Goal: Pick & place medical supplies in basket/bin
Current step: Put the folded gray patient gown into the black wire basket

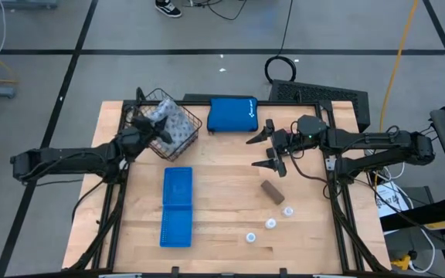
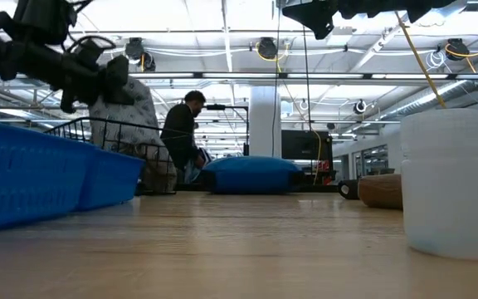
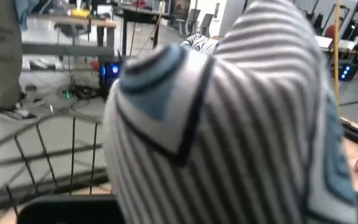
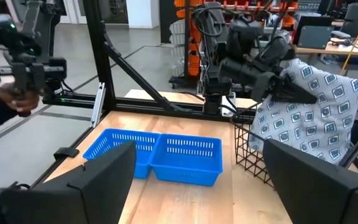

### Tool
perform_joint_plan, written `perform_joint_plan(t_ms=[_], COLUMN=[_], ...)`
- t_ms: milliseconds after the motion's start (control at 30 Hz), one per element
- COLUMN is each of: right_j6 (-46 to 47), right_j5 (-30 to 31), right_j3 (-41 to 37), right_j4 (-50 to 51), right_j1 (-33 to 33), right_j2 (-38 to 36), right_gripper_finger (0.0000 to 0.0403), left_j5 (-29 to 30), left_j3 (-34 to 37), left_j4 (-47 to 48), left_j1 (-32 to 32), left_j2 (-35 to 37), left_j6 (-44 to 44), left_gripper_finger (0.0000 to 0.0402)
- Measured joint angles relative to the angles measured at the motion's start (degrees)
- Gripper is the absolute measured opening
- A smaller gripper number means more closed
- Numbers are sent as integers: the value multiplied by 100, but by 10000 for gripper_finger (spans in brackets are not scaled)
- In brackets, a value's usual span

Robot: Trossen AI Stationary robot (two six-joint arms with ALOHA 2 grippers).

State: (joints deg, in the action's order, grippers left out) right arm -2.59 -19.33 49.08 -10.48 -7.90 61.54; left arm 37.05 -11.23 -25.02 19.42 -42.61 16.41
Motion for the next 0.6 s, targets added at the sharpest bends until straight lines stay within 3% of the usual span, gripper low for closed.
perform_joint_plan(t_ms=[300,600], right_j6=[7,-2], right_j5=[0,0], right_j3=[-2,0], right_j4=[-111,-173], right_j1=[0,0], right_j2=[0,0], right_gripper_finger=[338,338], left_j5=[-375,29], left_j3=[222,225], left_j4=[89,696], left_j1=[461,771], left_j2=[0,-11], left_j6=[24,496], left_gripper_finger=[54,245])
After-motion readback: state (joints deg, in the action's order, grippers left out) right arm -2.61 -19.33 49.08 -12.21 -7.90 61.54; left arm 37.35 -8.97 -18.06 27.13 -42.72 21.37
